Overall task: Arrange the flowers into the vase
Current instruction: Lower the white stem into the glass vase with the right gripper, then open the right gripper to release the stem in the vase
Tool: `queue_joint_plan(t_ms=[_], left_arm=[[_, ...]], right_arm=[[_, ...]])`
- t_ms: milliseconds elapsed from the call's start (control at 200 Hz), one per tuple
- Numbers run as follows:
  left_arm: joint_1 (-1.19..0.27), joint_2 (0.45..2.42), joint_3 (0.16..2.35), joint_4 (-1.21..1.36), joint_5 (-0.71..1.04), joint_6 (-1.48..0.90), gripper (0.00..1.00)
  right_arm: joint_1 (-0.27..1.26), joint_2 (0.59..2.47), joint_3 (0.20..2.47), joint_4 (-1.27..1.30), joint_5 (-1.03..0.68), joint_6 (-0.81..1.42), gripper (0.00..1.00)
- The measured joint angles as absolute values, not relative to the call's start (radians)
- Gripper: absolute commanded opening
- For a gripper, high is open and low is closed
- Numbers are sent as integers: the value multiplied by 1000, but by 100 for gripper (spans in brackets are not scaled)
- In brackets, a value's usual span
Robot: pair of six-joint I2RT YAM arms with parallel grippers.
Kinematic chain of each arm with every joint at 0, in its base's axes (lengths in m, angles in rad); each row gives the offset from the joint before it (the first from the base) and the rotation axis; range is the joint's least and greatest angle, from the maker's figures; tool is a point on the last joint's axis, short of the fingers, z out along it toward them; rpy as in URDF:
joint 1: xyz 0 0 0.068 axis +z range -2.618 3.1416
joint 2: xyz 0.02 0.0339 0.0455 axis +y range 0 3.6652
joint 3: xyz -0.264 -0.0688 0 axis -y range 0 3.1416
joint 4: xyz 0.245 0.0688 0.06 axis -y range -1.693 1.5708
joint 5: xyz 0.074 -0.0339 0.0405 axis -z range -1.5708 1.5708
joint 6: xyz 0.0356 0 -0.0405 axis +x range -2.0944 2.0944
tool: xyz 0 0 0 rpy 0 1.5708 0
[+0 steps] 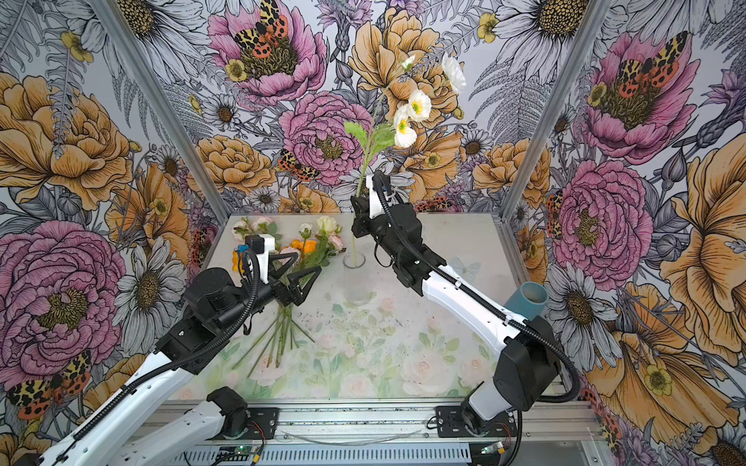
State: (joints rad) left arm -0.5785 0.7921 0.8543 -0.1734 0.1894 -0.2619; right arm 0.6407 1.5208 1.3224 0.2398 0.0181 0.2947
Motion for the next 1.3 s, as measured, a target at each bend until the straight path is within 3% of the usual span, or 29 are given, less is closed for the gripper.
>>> queue_joint_plan(t_ms=[195, 440, 1031, 1296], left_arm=[[-579, 822, 854, -190, 190, -262, 99], [-585, 917, 855, -240, 202, -263, 99], [-592, 926, 855, -252, 204, -263, 99], [-592, 926, 855, -252, 203, -263, 99]], right_arm=[[641, 1538, 1180, 324, -9, 334, 0], [656, 1592, 1129, 384, -38, 351, 0], [696, 1665, 1061, 462, -22, 305, 0], [701, 1665, 1049, 450, 7, 291, 39]])
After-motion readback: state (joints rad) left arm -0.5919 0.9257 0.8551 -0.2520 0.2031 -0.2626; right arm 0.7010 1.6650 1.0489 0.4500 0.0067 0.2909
